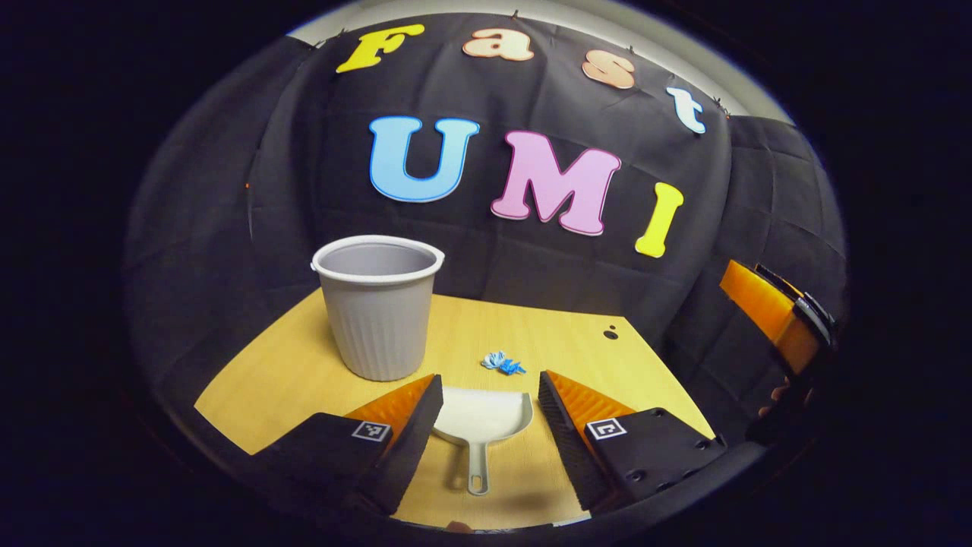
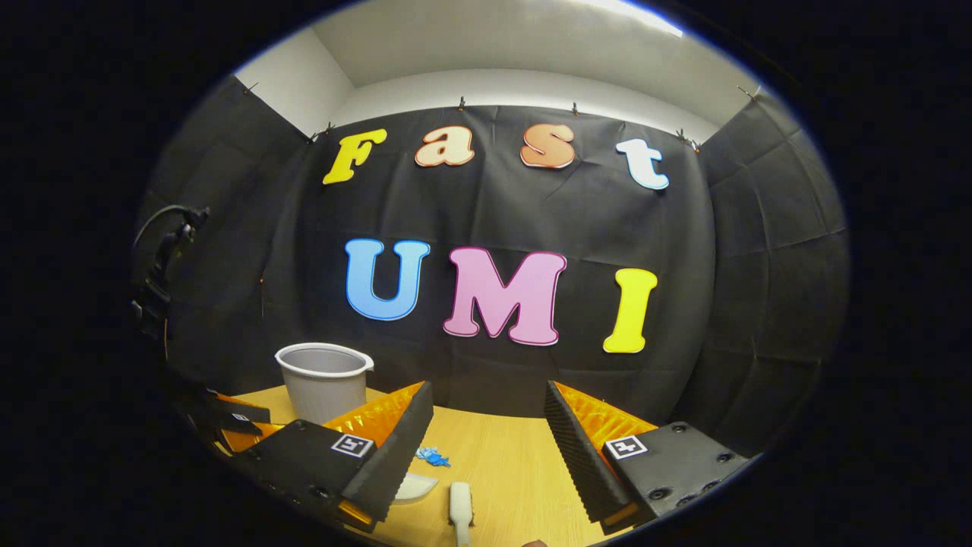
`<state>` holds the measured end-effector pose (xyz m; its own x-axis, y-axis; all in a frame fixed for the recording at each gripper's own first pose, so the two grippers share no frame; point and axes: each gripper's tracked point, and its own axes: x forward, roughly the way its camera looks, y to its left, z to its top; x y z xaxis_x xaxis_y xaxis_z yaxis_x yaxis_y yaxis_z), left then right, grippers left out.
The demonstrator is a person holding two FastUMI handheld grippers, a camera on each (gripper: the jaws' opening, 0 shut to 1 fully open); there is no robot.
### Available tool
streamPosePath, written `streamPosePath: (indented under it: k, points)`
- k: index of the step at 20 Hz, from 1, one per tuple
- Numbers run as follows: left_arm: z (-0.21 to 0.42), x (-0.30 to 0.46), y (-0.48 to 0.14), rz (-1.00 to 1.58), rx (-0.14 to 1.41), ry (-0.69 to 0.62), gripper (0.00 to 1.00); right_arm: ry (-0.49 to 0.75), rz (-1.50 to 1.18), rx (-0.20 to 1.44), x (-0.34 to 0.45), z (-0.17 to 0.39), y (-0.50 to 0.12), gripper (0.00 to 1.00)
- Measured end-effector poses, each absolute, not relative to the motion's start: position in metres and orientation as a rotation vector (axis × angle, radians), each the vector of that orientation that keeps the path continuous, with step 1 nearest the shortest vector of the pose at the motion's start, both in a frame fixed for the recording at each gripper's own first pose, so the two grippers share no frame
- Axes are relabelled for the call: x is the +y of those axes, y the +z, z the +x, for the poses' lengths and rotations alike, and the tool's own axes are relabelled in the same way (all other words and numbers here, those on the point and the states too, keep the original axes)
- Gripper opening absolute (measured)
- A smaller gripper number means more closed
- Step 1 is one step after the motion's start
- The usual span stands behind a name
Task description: Pick up the small broom and dustpan from the desktop, sweep the trash into the dustpan with the broom, and then empty the trash into the garbage bin.
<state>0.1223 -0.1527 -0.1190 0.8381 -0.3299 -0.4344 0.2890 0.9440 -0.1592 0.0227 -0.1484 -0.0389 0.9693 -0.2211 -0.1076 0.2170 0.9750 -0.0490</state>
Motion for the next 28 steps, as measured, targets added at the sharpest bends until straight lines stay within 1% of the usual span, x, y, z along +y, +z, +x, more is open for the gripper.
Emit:
streamPosePath:
  k: [1,2,4,8,14,15,16,20,24,25,26,27,28]
  points:
    - [0.126,-0.159,-0.140,-0.085,0.549,-0.333,0.76,-0.221,-0.038,0.119,-0.153,0.023,-0.043,0.95]
    - [0.123,-0.162,-0.165,-0.065,0.665,-0.326,0.76,-0.224,-0.030,0.124,-0.158,0.026,-0.046,0.95]
    - [0.114,-0.170,-0.195,-0.046,0.812,-0.317,0.78,-0.233,0.001,0.121,-0.169,0.032,-0.048,0.94]
    - [0.119,-0.169,-0.249,0.031,0.993,-0.287,0.78,-0.268,-0.005,0.129,-0.198,0.041,-0.061,0.95]
    - [0.140,-0.169,-0.308,0.114,1.217,-0.247,0.78,-0.304,0.032,0.228,-0.228,0.024,-0.101,0.95]
    - [0.142,-0.169,-0.315,0.111,1.253,-0.236,0.78,-0.292,0.048,0.258,-0.226,0.022,-0.111,0.92]
    - [0.144,-0.172,-0.319,0.107,1.283,-0.243,0.78,-0.278,0.062,0.291,-0.223,0.020,-0.121,0.94]
    - [0.158,-0.171,-0.329,0.180,1.343,-0.245,0.78,-0.252,0.095,0.343,-0.216,0.015,-0.137,0.95]
    - [0.172,-0.165,-0.338,0.220,1.384,-0.179,0.78,-0.211,0.151,0.394,-0.196,0.015,-0.157,0.95]
    - [0.171,-0.166,-0.338,0.221,1.398,-0.180,0.66,-0.200,0.175,0.419,-0.190,0.014,-0.166,0.95]
    - [0.171,-0.167,-0.342,0.217,1.410,-0.186,0.65,-0.192,0.187,0.437,-0.184,0.012,-0.172,0.95]
    - [0.171,-0.167,-0.342,0.222,1.425,-0.190,0.59,-0.187,0.188,0.448,-0.181,0.011,-0.176,0.95]
    - [0.173,-0.169,-0.340,0.224,1.420,-0.199,0.59,-0.191,0.179,0.448,-0.180,0.010,-0.177,0.92]
